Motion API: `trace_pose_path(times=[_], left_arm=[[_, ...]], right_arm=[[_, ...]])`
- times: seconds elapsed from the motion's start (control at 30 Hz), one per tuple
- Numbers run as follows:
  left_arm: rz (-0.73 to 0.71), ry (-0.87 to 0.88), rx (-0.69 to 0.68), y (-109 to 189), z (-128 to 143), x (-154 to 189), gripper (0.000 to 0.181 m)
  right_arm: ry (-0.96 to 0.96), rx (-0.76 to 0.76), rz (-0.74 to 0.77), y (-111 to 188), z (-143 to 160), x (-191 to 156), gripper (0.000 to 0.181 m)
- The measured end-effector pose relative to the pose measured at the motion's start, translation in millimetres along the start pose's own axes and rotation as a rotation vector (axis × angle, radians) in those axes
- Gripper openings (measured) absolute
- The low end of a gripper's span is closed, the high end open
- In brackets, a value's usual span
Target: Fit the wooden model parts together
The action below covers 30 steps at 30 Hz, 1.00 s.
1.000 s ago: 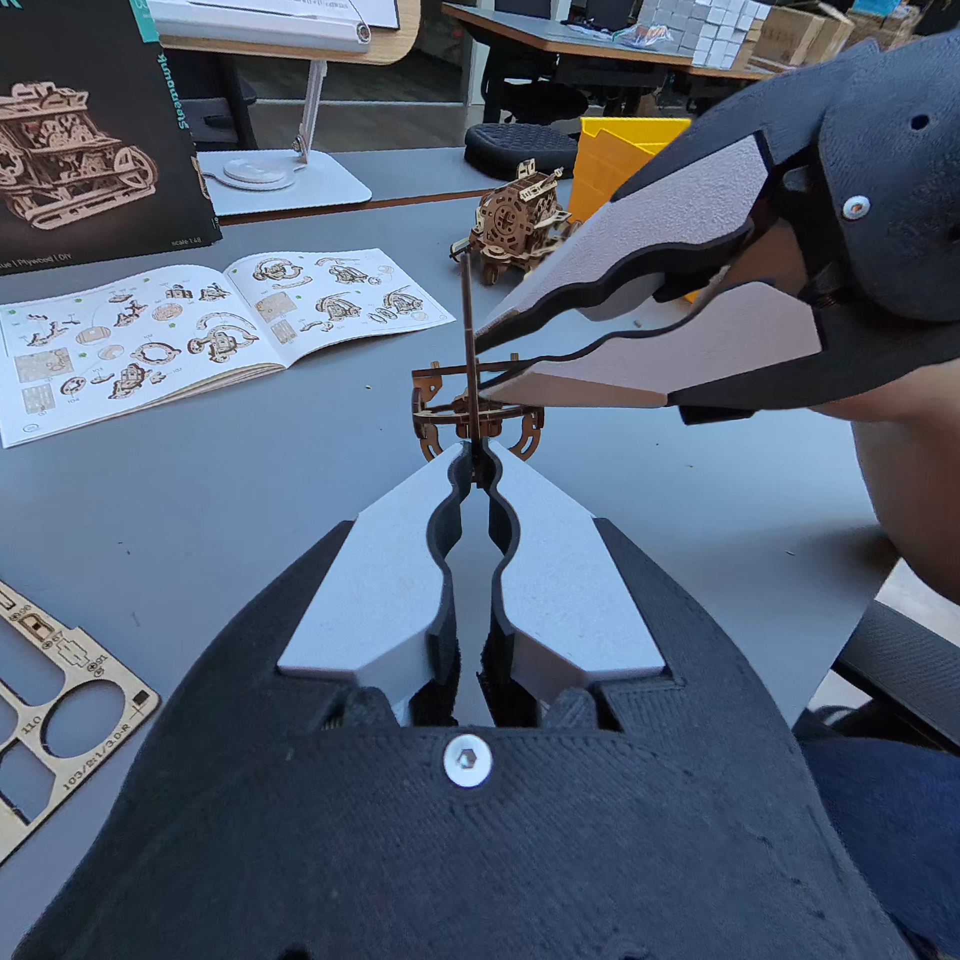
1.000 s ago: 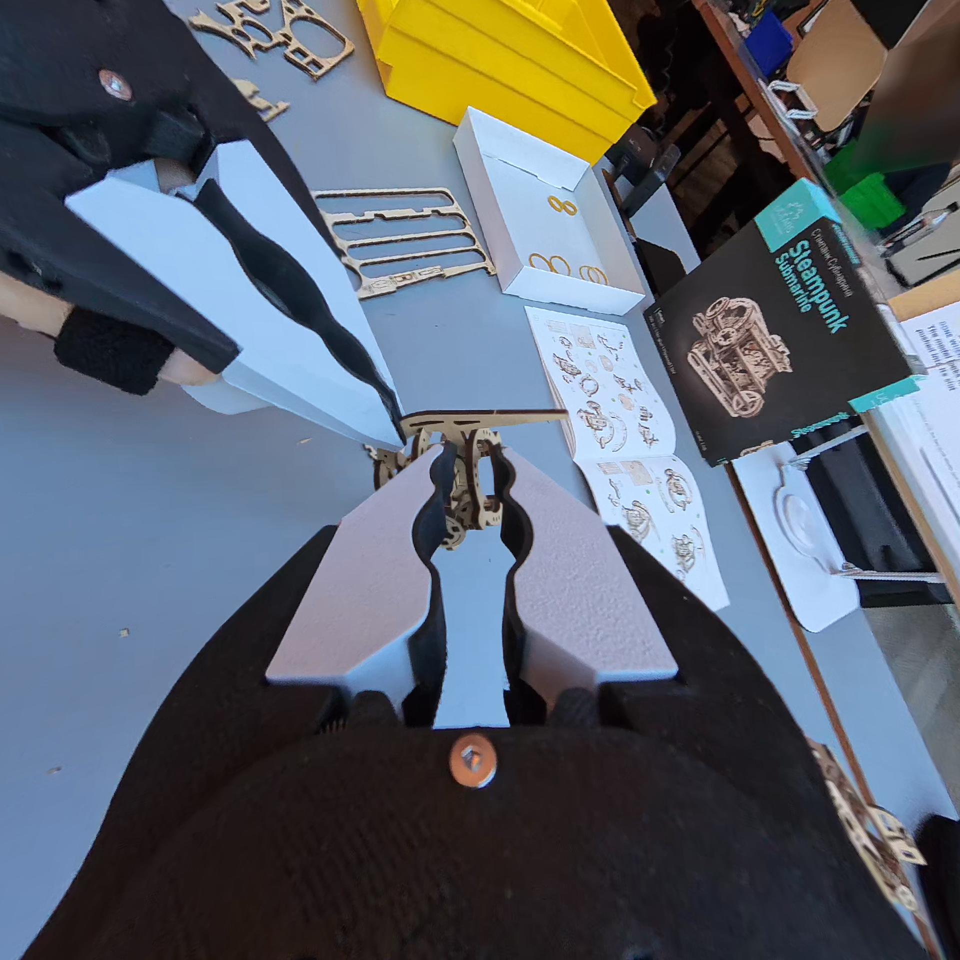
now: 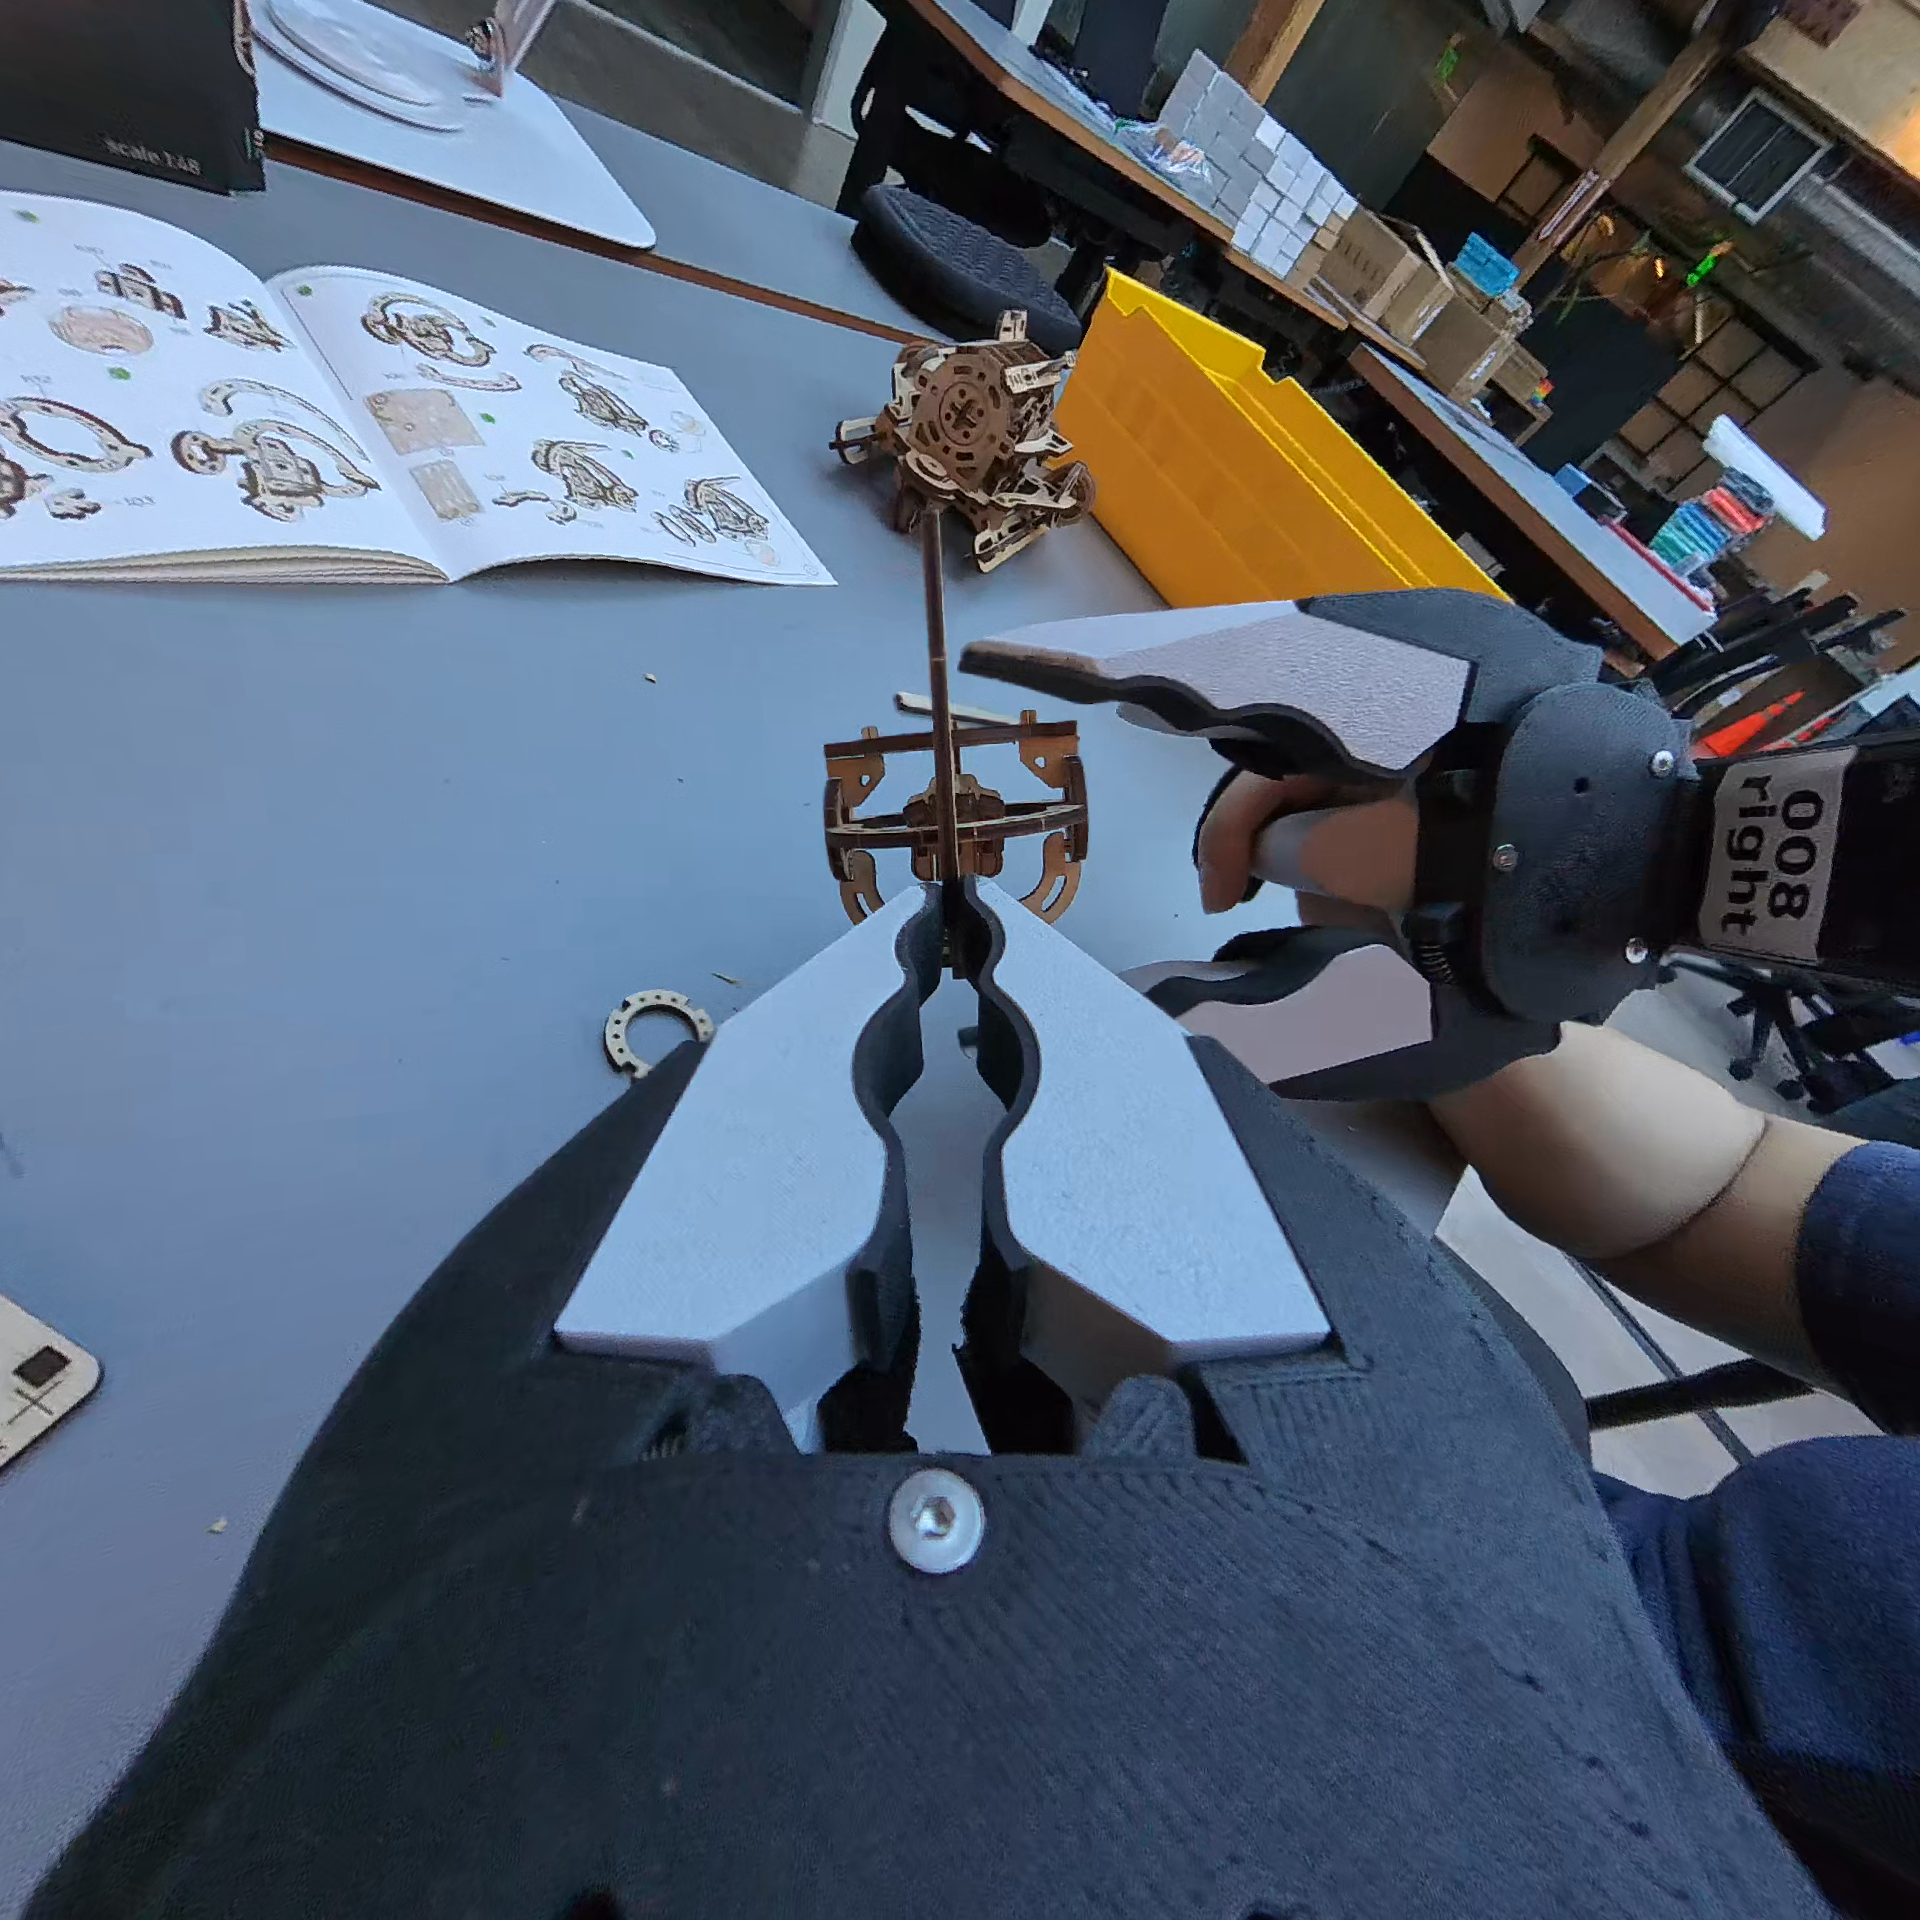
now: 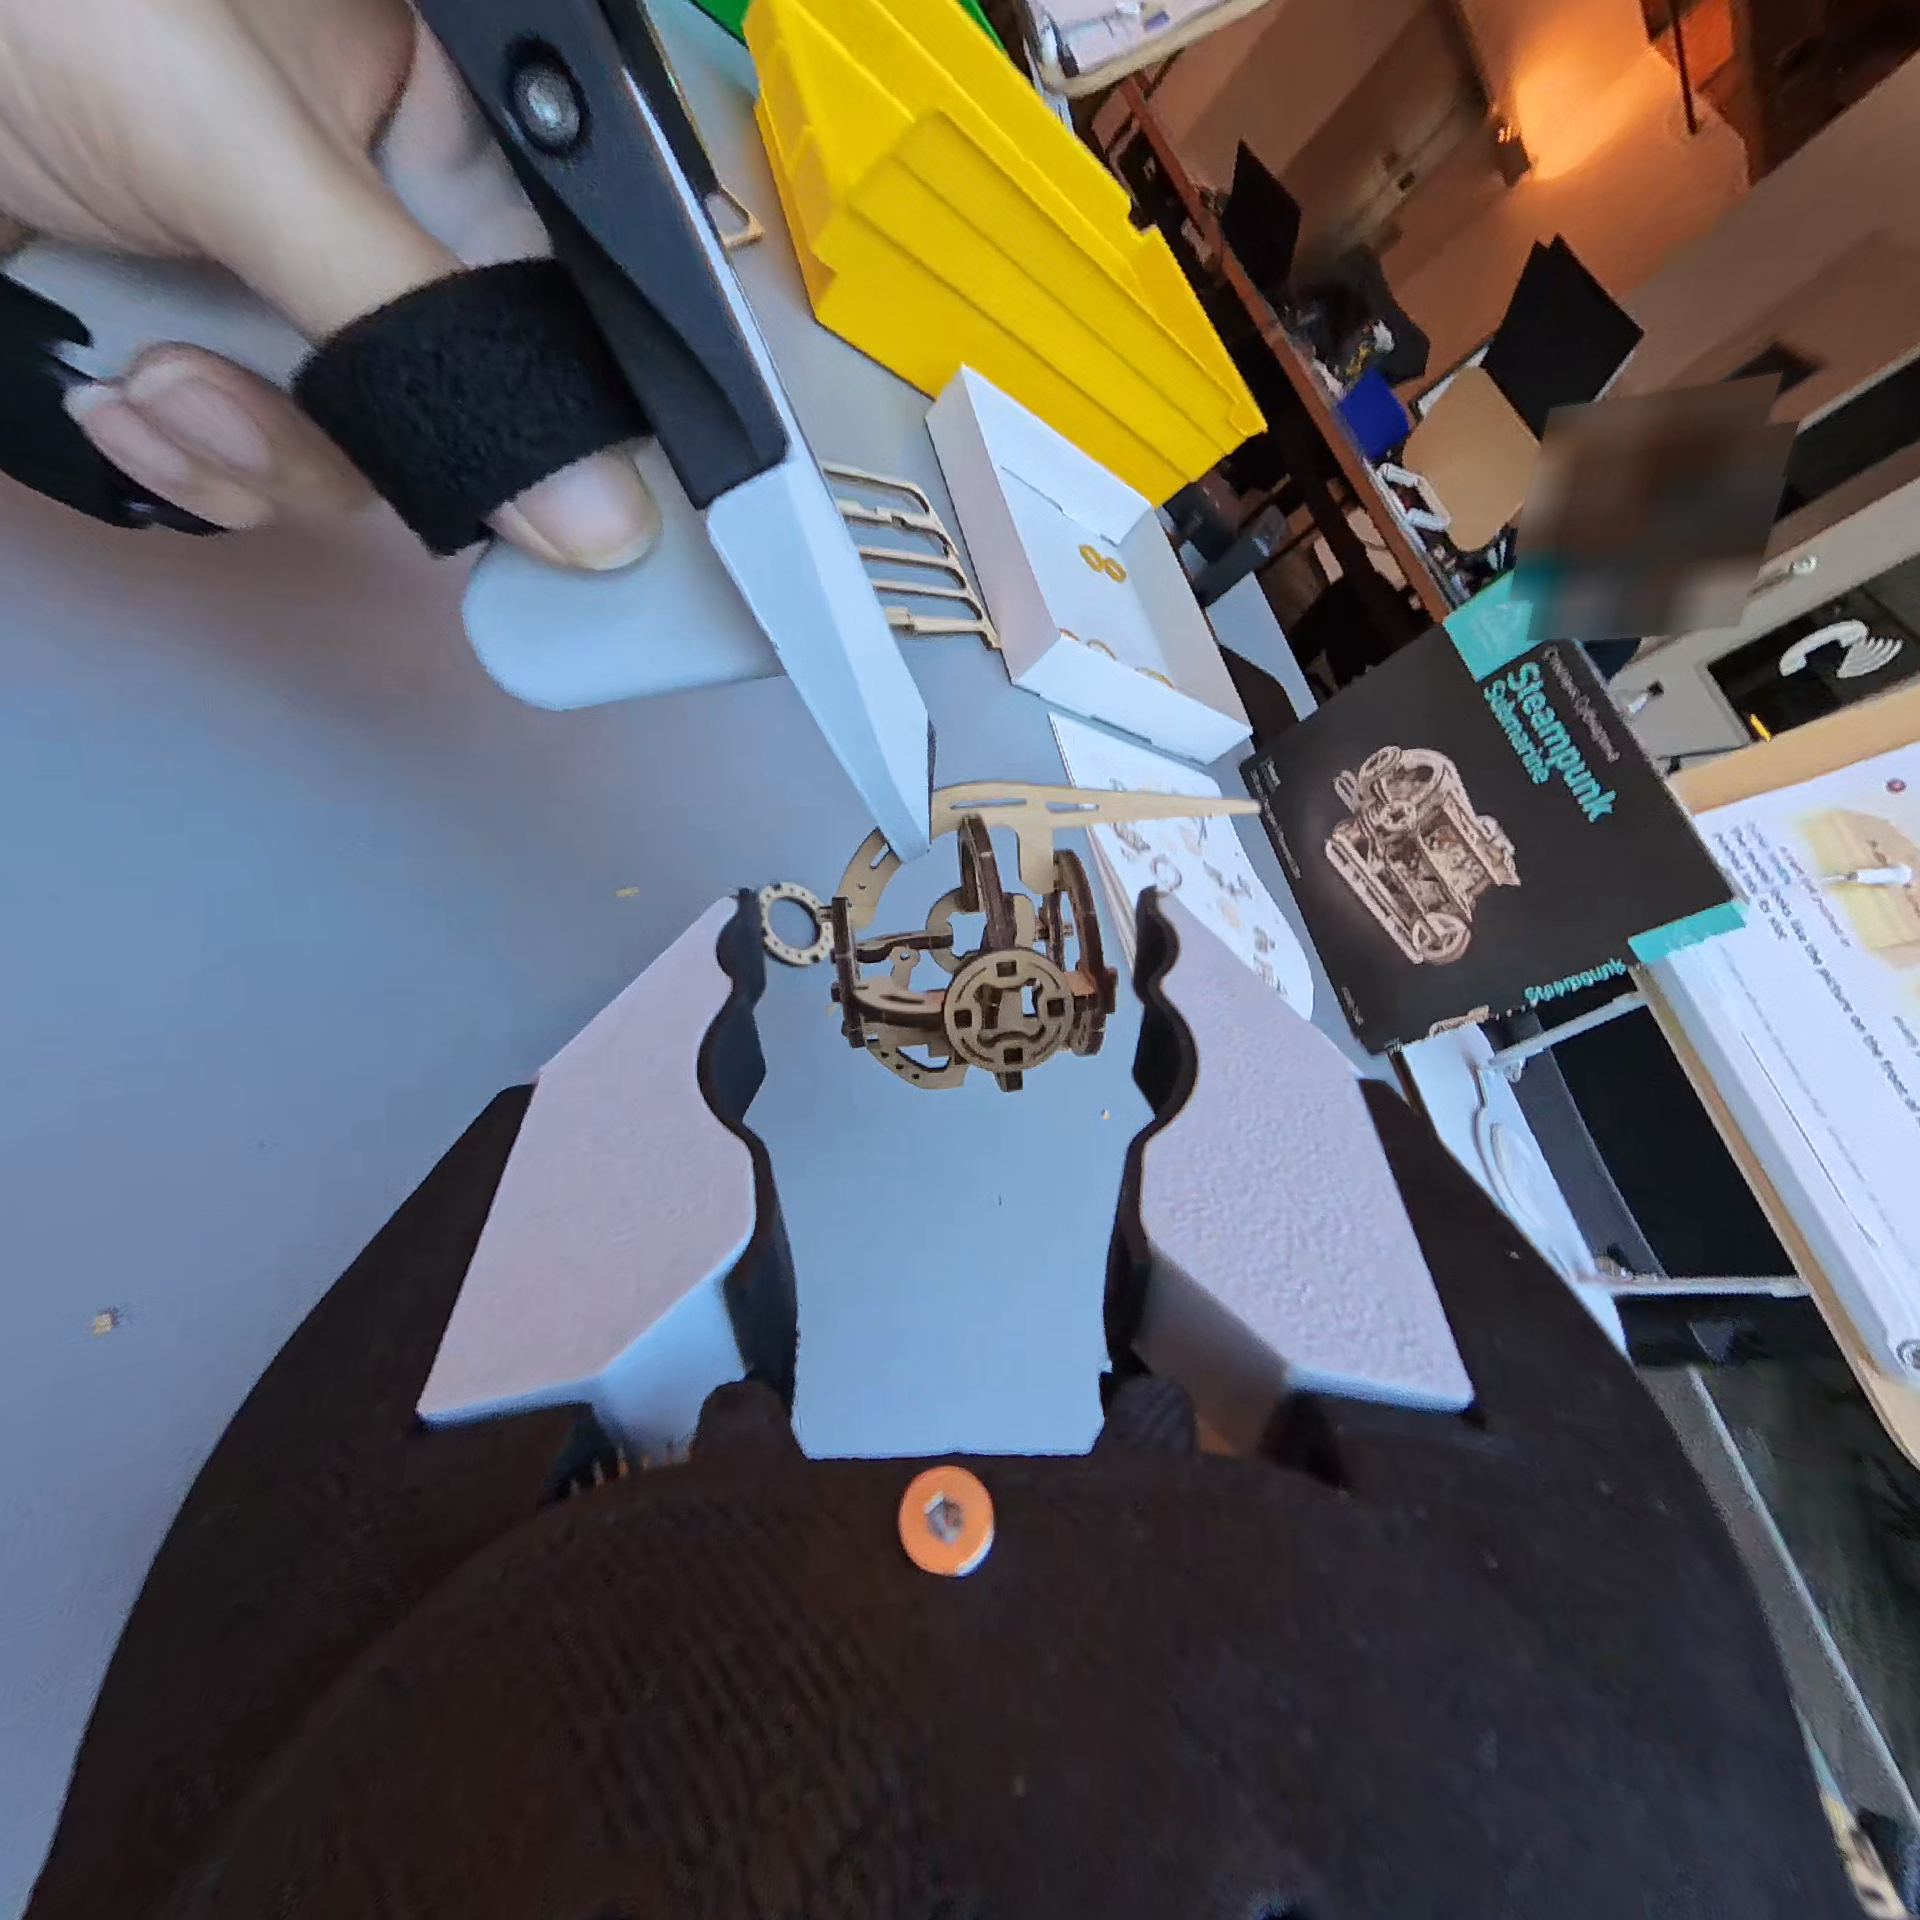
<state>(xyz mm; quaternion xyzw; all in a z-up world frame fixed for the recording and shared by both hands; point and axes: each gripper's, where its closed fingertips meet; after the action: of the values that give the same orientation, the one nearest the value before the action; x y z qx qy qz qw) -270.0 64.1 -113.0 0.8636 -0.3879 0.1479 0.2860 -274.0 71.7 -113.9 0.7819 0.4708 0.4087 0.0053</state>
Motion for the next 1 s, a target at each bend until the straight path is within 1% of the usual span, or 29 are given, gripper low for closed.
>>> trace_pose_path(times=[0.03,0.1,0.13,0.17,0.3,0.37,0.43,0.53,0.67,0.83,1.0], left_arm=[[-0.003,-0.001,0.000,0,0,0,0.000],[0.000,0.000,0.005,-1,0,1,0.000],[0.001,0.001,0.003,-1,0,2,0.001],[0.005,0.002,0.004,-2,0,2,0.001],[0.032,0.019,0.016,0,-2,4,0.001],[0.028,0.016,0.002,-1,-1,3,0.000],[0.016,0.005,-0.008,-1,0,2,0.001],[-0.028,-0.043,-0.025,-3,2,1,0.000],[-0.049,-0.056,-0.031,-5,2,0,0.001],[-0.071,-0.087,-0.075,-9,8,-1,0.000],[-0.081,-0.112,-0.075,-10,5,2,0.000]], right_arm=[[-0.004,-0.028,0.015,-2,5,2,0.066],[0.022,-0.076,0.028,-6,13,3,0.063],[0.031,-0.082,0.044,-5,14,5,0.058],[0.043,-0.077,0.052,-4,13,6,0.057],[0.061,-0.040,0.064,-1,9,8,0.057],[0.104,-0.035,0.081,-1,8,8,0.060],[0.139,-0.046,0.096,-2,9,8,0.062],[0.163,-0.063,0.075,-5,10,1,0.055],[0.091,-0.098,0.042,-8,16,1,0.055],[0.181,-0.118,0.036,-7,20,-3,0.055],[0.186,-0.133,0.065,-7,20,0,0.056]])
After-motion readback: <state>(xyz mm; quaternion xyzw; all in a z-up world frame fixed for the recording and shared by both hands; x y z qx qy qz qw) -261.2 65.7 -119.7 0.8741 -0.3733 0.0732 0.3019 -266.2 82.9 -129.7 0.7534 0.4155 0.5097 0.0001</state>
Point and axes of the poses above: each gripper's, where its closed fingertips meet, y back along the fingers, z out of its underside, x = y × z across the jaws, and after that the axes turned 6 degrees about -x, right-handed
